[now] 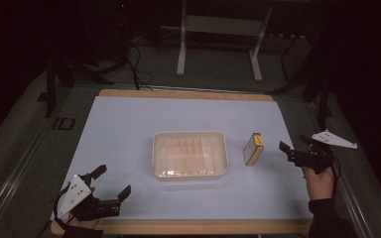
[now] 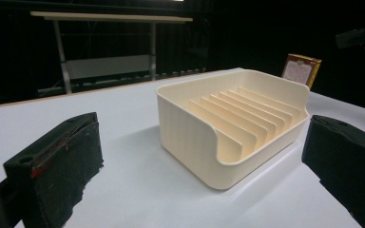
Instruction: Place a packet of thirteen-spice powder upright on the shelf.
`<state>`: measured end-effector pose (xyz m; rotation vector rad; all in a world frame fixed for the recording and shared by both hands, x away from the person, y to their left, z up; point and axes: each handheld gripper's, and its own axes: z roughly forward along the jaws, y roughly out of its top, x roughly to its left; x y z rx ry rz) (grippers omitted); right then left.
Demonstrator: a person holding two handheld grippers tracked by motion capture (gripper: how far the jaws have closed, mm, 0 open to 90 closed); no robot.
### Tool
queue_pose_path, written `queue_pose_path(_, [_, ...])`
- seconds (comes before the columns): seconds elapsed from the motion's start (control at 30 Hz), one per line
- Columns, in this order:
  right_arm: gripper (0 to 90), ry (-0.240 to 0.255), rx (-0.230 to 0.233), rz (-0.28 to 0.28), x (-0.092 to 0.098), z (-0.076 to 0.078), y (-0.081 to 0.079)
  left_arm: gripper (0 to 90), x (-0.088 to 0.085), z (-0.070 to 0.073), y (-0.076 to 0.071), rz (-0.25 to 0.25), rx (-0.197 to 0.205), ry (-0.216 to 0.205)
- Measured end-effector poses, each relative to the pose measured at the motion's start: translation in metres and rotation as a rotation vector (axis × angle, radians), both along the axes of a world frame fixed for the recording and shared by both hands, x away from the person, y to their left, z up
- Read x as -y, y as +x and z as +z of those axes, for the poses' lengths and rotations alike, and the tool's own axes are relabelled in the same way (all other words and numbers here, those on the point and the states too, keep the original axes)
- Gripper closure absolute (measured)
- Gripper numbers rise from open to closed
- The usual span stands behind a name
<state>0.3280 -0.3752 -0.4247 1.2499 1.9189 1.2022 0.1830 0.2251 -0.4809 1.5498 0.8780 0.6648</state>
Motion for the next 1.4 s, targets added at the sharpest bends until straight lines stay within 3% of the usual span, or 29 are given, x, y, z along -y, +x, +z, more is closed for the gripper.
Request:
queue_pose_path(0.23, [13.6,-0.036,-0.099,0.034,-0.001,0.015,0.008,0.0,0.001,-0.001,0.001,-0.005,-0.002,0.003])
queue_pose_path(0.47, [13.7,-0.090,-0.146,0.036,-0.002,0.029,0.011,0.0,0.000,-0.001,0.001,0.001,0.000,0.001])
queue_pose_path(0.67, [13.7,-0.145,-0.271,0.071,-0.004,0.035,0.018,0.0,-0.001,-0.002,0.001,0.003,-0.006,0.009])
queue_pose_path(0.7, [13.7,-0.145,-0.271,0.071,-0.004,0.035,0.018,0.0,-0.001,-0.002,0.001,0.003,-0.006,0.009])
queue_pose_path(0.73, [13.7,-0.161,-0.313,0.091,-0.005,0.035,0.020,0.0,0.000,-0.002,0.001,0.002,-0.007,0.013])
queue_pose_path(0.77, [13.7,-0.161,-0.313,0.091,-0.005,0.035,0.020,0.0,0.000,-0.002,0.001,0.002,-0.007,0.013])
queue_pose_path(0.8, [13.7,-0.189,-0.348,0.105,-0.006,0.034,0.022,0.0,0.000,-0.003,0.002,-0.003,-0.011,0.012])
queue_pose_path(1.0, [14.0,-0.241,-0.437,0.156,-0.007,0.032,0.027,0.0,0.000,-0.003,0.002,-0.002,-0.015,0.014])
queue_pose_path(1.13, [14.7,-0.295,-0.518,0.200,-0.009,0.028,0.030,0.0,0.000,-0.003,0.003,-0.004,-0.017,0.017])
queue_pose_path(1.27, [16.9,-0.384,-0.635,0.271,-0.013,0.020,0.031,0.0,0.000,-0.003,0.002,-0.009,-0.019,0.014])
queue_pose_path(1.3, [16.9,-0.384,-0.635,0.271,-0.013,0.020,0.031,0.0,0.000,-0.003,0.002,-0.009,-0.019,0.014])
queue_pose_path(1.4, [19.4,-0.444,-0.700,0.305,-0.015,0.015,0.031,0.0,0.000,-0.003,0.002,-0.009,-0.020,0.016])
